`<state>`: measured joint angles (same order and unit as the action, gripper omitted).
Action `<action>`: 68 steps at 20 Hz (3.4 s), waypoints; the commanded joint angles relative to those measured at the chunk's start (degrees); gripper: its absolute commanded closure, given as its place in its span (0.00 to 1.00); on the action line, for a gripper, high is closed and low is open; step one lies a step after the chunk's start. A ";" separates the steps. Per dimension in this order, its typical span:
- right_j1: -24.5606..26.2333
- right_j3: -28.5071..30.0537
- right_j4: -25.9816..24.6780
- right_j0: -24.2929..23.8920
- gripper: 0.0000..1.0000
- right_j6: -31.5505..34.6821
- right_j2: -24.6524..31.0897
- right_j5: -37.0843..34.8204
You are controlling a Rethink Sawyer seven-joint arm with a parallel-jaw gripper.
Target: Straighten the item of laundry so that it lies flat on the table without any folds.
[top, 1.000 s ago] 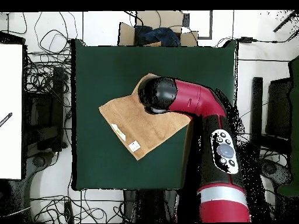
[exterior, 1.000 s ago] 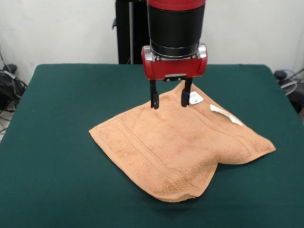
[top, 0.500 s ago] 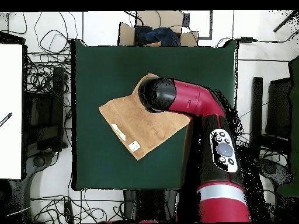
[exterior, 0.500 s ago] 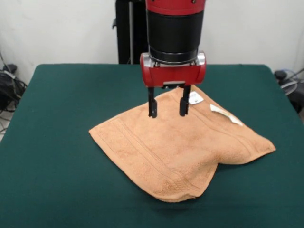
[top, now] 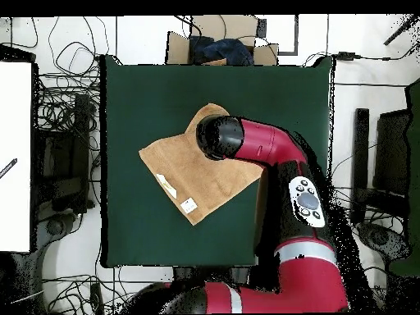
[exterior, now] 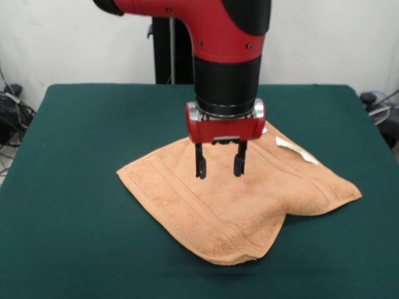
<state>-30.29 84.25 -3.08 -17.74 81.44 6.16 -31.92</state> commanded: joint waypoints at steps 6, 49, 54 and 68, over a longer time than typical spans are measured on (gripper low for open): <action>5.22 2.36 -1.86 -0.22 0.00 7.61 -0.20 2.32; 10.80 12.34 -4.48 -7.29 0.00 5.88 1.94 16.03; 9.28 14.09 -4.82 -7.35 0.00 5.99 1.62 15.91; 5.86 18.48 -5.35 -6.92 0.00 7.34 0.30 14.53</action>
<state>-24.05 97.36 -5.66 -24.86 81.44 6.28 -17.72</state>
